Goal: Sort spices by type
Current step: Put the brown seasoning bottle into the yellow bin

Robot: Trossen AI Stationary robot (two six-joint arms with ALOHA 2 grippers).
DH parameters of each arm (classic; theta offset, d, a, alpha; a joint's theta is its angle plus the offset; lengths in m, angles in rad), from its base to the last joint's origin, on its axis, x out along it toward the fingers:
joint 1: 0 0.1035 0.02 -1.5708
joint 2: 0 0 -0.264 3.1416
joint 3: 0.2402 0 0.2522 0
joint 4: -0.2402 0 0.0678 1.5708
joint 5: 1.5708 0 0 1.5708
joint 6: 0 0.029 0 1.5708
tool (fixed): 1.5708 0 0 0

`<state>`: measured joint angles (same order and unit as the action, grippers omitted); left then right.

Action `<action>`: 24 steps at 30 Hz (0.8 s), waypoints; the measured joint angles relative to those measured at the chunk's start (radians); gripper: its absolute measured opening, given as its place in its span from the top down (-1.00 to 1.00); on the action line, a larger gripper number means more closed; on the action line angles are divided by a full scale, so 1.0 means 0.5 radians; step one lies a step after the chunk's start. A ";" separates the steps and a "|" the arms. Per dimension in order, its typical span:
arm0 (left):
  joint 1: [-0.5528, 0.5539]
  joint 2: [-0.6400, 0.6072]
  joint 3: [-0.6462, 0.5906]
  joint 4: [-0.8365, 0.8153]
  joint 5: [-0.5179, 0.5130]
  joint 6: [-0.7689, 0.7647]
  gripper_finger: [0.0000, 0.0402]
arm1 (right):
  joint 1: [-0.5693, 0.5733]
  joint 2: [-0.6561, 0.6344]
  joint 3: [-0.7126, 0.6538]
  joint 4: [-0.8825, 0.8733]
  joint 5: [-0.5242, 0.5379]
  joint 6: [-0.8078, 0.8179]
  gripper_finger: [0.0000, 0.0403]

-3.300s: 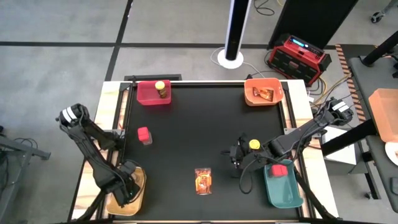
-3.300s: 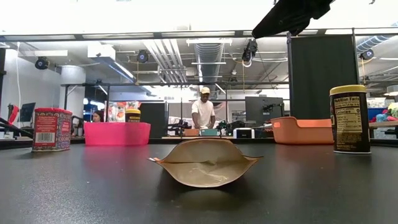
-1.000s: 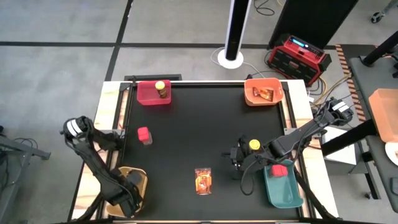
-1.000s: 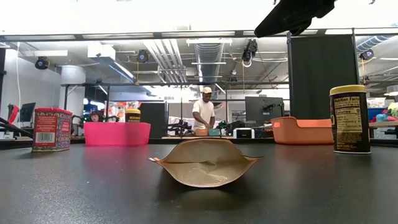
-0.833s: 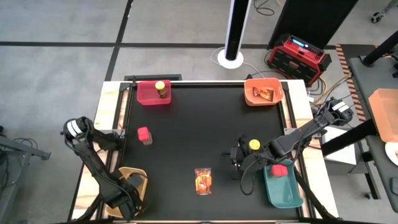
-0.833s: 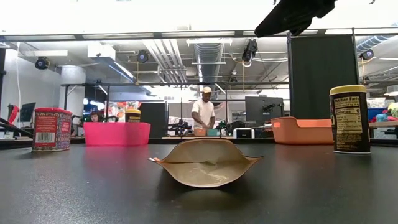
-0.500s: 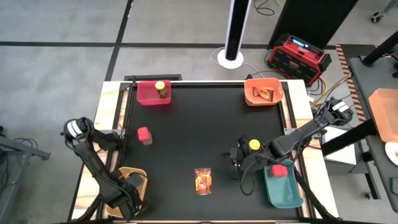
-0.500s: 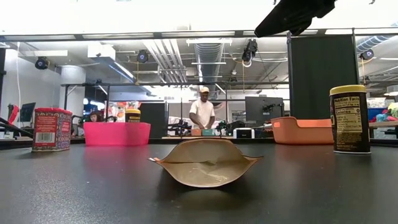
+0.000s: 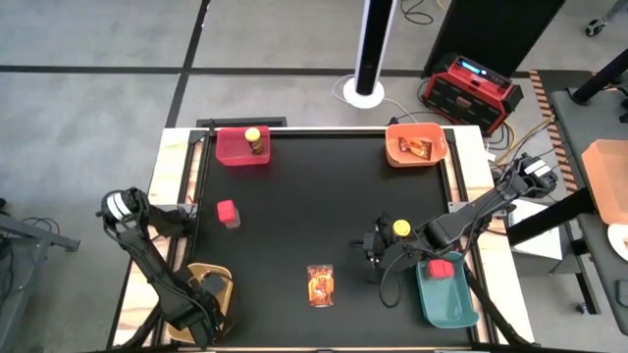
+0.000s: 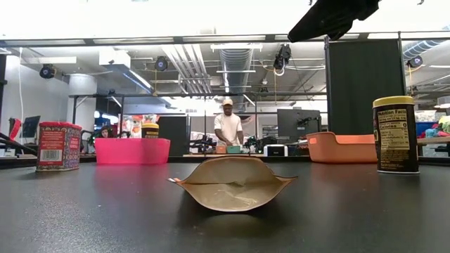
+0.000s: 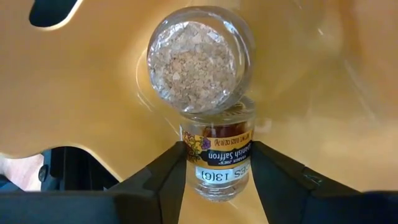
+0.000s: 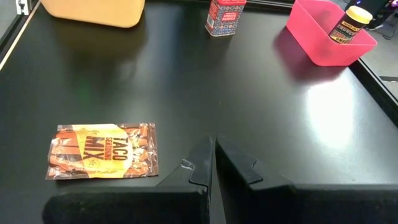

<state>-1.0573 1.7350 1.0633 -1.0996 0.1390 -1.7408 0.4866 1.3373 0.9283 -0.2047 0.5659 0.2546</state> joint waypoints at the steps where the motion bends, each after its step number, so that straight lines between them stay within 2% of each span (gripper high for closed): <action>1: 0.000 -0.005 -0.001 -0.001 0.001 0.002 0.25 | 0.000 0.000 0.000 -0.001 0.000 0.000 0.94; 8: -0.002 0.003 0.117 -0.237 -0.015 0.027 0.49 | 0.000 0.000 0.000 -0.001 0.000 0.000 0.94; 14: -0.002 0.002 0.219 -0.375 -0.004 0.058 0.62 | 0.000 0.000 0.000 0.000 0.000 0.000 0.94; 19: -0.002 0.000 0.208 -0.369 0.001 -0.027 0.60 | 0.000 0.000 0.000 0.000 0.000 0.000 0.94; 24: -0.002 -0.001 0.197 -0.349 0.004 -0.176 0.38 | 0.000 0.000 0.000 0.000 0.000 0.000 0.94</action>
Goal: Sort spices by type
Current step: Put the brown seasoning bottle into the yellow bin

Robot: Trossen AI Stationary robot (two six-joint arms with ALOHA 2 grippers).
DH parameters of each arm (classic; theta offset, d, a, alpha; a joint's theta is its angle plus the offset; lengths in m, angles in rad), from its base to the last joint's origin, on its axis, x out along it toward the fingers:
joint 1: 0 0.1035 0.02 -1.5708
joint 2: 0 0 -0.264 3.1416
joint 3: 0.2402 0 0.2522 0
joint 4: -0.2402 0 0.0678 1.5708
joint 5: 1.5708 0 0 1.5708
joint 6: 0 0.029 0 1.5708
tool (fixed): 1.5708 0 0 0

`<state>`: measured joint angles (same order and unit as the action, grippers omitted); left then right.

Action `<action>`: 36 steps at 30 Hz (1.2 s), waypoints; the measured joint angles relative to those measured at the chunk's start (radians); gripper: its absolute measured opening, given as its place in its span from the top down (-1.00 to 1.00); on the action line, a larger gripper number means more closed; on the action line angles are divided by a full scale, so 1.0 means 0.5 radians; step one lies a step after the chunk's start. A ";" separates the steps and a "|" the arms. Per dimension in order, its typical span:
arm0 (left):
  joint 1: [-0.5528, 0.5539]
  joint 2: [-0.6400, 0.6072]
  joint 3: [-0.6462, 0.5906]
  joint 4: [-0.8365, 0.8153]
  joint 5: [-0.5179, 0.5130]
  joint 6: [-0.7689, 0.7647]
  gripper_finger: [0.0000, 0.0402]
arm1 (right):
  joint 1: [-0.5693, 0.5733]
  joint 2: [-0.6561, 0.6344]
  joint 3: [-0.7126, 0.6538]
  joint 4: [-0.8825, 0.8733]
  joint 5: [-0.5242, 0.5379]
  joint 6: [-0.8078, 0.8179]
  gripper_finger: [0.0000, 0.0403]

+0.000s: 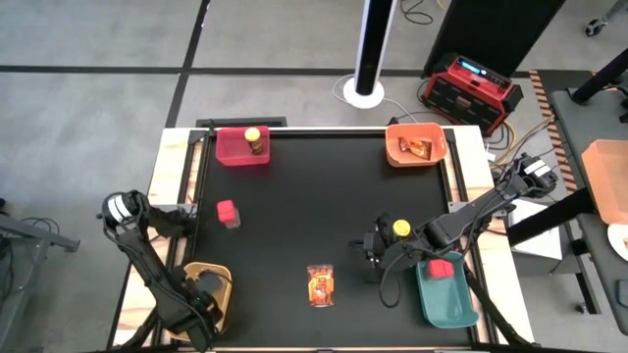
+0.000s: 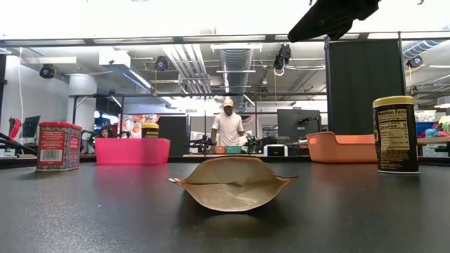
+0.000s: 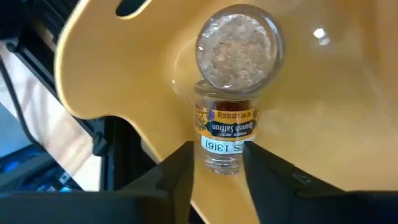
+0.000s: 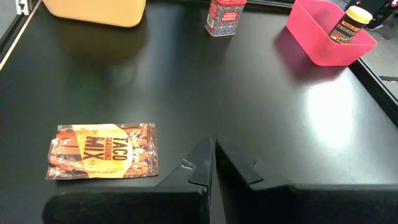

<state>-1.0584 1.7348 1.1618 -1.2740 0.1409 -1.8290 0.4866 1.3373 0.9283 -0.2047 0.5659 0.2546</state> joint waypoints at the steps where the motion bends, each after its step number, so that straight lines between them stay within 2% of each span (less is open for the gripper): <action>1: 0.001 0.000 0.000 0.012 -0.001 -0.006 0.31 | 0.000 0.000 0.000 0.000 0.000 0.000 0.94; 7: -0.003 0.000 0.000 0.044 -0.048 -0.005 -0.06 | 0.000 0.000 0.000 0.000 0.000 0.000 0.94; 12: -0.007 -0.001 -0.057 0.129 -0.049 -0.004 -0.20 | 0.000 0.000 0.000 0.000 0.000 0.000 0.94; 20: -0.007 -0.008 -0.176 0.382 -0.067 0.018 -0.16 | 0.000 0.000 0.000 0.000 0.000 0.001 0.94; 36: -0.011 -0.003 -0.210 0.356 -0.072 0.058 -0.02 | 0.000 0.000 0.000 0.000 0.000 0.018 0.94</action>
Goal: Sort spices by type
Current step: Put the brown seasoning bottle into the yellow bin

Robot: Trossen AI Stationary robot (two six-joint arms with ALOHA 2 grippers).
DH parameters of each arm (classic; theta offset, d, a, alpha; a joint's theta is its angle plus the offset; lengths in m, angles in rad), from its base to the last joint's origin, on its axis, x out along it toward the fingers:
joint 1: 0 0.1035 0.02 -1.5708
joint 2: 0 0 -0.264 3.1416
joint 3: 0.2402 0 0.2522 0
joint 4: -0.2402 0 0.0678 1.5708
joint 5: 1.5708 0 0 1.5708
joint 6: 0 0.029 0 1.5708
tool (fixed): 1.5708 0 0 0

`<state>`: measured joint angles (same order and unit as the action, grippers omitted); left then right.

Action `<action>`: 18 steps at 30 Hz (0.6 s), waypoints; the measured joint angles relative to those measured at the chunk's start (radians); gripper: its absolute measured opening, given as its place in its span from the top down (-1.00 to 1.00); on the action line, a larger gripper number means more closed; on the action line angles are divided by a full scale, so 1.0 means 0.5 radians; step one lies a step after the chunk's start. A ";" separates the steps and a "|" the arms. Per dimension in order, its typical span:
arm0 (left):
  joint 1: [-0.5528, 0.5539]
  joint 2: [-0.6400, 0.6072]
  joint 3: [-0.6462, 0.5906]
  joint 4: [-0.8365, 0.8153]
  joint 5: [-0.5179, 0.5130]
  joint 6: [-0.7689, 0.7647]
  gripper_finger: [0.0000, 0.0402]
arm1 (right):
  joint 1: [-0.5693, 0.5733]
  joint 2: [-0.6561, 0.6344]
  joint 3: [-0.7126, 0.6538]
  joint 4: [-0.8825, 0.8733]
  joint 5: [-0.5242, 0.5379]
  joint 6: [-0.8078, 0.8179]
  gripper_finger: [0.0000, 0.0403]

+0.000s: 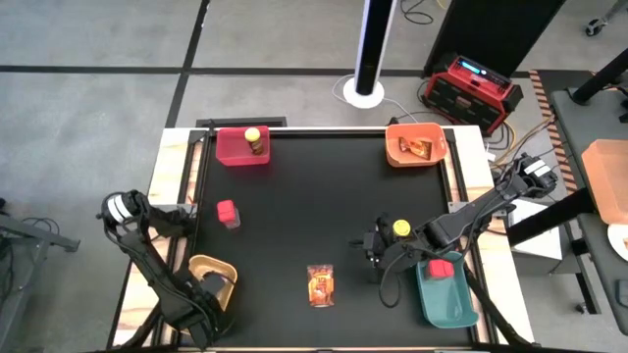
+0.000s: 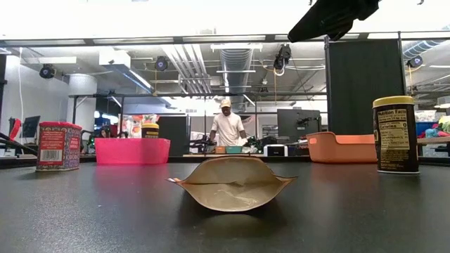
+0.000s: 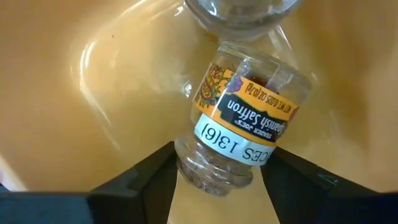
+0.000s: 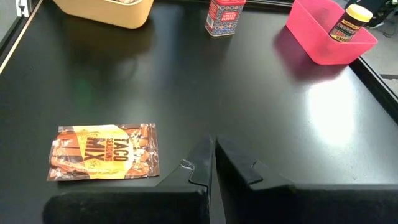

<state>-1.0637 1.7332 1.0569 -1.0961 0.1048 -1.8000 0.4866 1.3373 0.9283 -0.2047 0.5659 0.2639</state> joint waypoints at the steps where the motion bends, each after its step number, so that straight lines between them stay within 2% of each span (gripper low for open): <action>1: 0.000 0.000 0.000 0.001 0.001 -0.001 -0.01 | 0.000 0.000 0.000 0.000 0.000 0.000 0.94; 18: 0.000 0.000 0.080 -0.006 -0.029 -0.128 0.01 | 0.000 0.000 0.000 -0.001 0.000 0.010 0.94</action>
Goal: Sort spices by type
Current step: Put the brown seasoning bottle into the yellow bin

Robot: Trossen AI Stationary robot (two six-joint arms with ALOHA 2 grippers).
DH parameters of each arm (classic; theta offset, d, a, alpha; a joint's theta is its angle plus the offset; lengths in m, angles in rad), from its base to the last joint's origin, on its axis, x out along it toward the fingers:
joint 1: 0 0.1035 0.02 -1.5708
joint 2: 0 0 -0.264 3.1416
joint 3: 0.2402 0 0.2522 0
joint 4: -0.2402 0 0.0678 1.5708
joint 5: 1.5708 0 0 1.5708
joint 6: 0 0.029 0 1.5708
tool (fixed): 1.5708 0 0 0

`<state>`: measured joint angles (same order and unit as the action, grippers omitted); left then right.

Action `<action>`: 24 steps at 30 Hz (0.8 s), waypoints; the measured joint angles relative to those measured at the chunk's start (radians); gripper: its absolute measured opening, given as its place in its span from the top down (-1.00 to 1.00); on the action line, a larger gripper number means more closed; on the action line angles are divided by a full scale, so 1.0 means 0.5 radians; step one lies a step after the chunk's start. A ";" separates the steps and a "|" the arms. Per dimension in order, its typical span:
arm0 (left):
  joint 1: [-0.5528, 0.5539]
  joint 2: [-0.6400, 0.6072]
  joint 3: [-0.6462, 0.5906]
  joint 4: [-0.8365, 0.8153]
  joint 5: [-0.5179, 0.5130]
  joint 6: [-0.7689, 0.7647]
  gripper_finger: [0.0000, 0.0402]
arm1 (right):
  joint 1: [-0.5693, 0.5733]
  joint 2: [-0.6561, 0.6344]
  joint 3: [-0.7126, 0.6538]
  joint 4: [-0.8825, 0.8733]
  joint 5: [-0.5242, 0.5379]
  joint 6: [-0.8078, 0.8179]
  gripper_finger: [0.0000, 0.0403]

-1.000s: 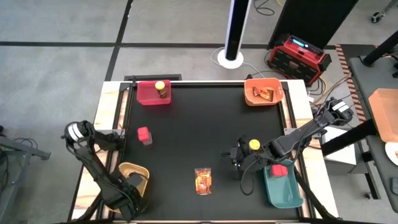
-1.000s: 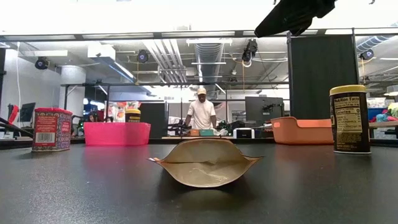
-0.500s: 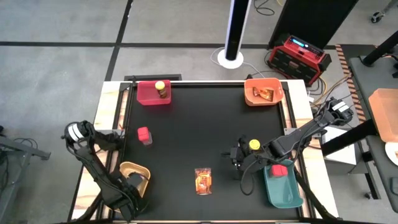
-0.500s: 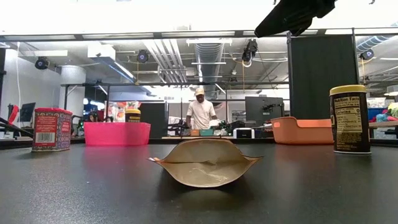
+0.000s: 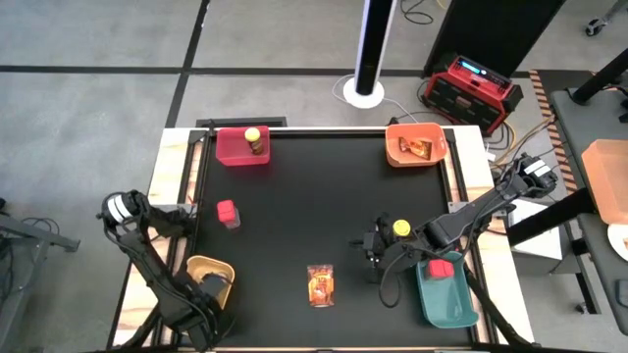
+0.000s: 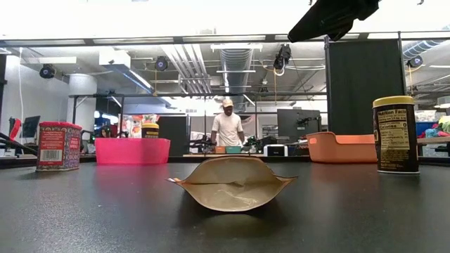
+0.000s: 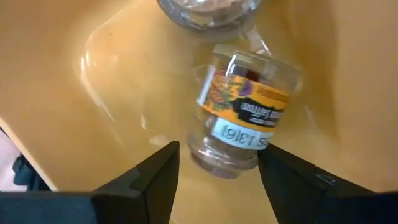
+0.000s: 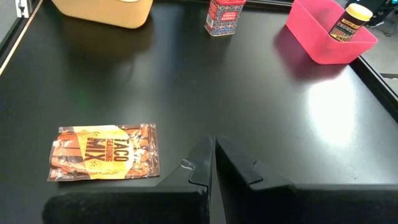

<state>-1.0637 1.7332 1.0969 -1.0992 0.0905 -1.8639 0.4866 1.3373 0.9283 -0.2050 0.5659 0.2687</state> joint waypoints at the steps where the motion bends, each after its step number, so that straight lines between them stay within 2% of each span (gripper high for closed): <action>1: 0.000 0.000 0.009 0.000 0.000 -0.015 0.01 | 0.000 0.000 0.000 0.000 0.000 0.000 0.94; 9: 0.000 -0.002 0.086 -0.037 -0.005 -0.150 0.01 | 0.000 0.000 0.000 0.001 0.000 0.001 0.94; 16: 0.000 -0.002 0.156 -0.105 -0.007 -0.078 0.01 | 0.000 0.000 0.000 0.000 0.000 0.003 0.94; 24: 0.001 -0.002 0.409 -0.448 -0.009 0.051 0.01 | 0.000 0.000 0.000 0.000 0.000 0.012 0.94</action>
<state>-1.0634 1.7325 1.3017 -1.3233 0.0861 -1.8386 0.4867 1.3373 0.9283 -0.2050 0.5659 0.2749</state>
